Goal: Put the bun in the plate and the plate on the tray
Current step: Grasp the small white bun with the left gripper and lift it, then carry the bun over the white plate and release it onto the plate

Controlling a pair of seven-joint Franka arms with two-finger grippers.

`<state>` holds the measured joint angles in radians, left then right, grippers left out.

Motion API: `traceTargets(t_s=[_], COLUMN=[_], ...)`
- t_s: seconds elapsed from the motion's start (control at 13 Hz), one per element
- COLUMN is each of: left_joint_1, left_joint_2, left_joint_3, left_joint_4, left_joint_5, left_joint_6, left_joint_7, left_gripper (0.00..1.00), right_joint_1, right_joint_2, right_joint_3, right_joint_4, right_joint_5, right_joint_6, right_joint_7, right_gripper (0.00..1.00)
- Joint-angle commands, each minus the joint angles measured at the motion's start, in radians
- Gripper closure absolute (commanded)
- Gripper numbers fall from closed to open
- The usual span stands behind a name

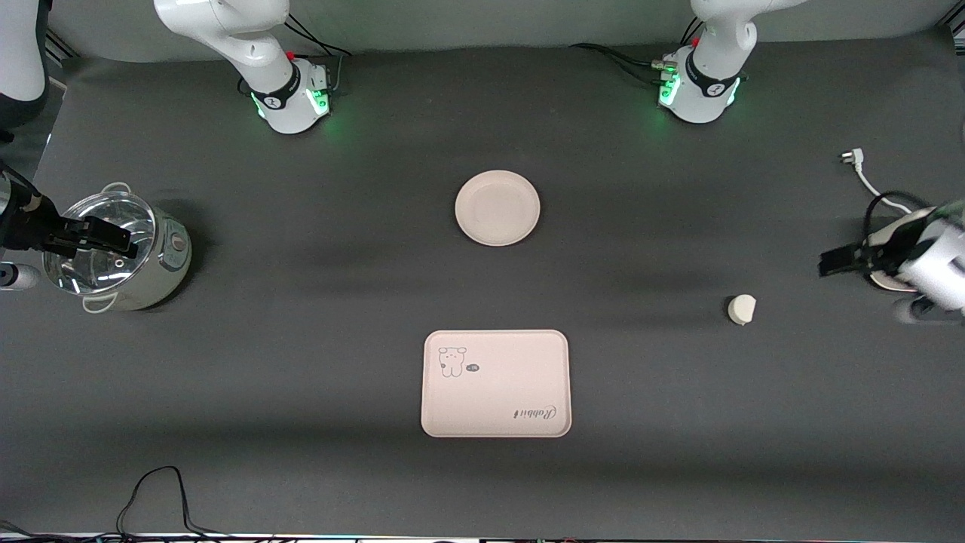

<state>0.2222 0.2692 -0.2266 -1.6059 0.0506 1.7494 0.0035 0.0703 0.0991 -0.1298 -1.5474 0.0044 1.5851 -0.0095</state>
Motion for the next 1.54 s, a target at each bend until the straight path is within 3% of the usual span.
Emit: traceTargets(t_s=[0.0, 0.31, 0.69, 0.77, 0.85, 1.0, 1.08, 1.31, 1.46], left_joint_1=[-0.006, 0.0, 0.008, 0.009, 0.009, 0.009, 0.009, 0.006, -0.021], left_joint_2=[-0.008, 0.089, 0.186, 0.199, 0.202, 0.2, 0.2, 0.183, 0.115], left_joint_3=[0.009, 0.013, 0.018, 0.018, 0.018, 0.018, 0.018, 0.018, 0.004], left_joint_4=[-0.272, -0.497, -0.514, -0.514, -0.516, -0.522, -0.522, -0.522, -0.508], left_joint_5=[0.003, 0.023, 0.048, 0.048, 0.048, 0.048, 0.048, 0.048, 0.043], left_joint_6=[0.312, 0.716, 0.811, 0.818, 0.829, 0.826, 0.825, 0.811, 0.703], left_joint_7=[0.006, 0.006, 0.004, 0.004, 0.006, 0.009, 0.009, 0.013, -0.019], left_gripper=[0.0, 0.0, 0.0, 0.08, 0.29, 0.83, 1.0, 1.0, 1.0], right_joint_1=[0.014, 0.014, 0.014, 0.013, 0.013, 0.014, 0.014, 0.013, 0.013], right_joint_2=[-0.012, -0.012, -0.01, -0.009, -0.009, -0.01, -0.009, -0.009, -0.009], right_joint_3=[-0.011, -0.011, -0.011, -0.011, -0.011, -0.011, -0.011, -0.011, -0.011], right_joint_4=[-0.01, -0.011, -0.011, -0.011, -0.011, -0.011, -0.011, -0.011, -0.013], right_joint_5=[-0.017, -0.017, -0.017, -0.017, -0.017, -0.017, -0.017, -0.017, -0.017], right_joint_6=[-0.007, -0.007, -0.007, -0.007, -0.007, -0.007, -0.007, -0.007, -0.007], right_joint_7=[-0.017, -0.017, -0.015, -0.017, -0.017, -0.015, -0.017, -0.017, -0.017], right_gripper=[0.0, 0.0, 0.0, 0.0, 0.0, 0.0, 0.0, 0.0, 0.0])
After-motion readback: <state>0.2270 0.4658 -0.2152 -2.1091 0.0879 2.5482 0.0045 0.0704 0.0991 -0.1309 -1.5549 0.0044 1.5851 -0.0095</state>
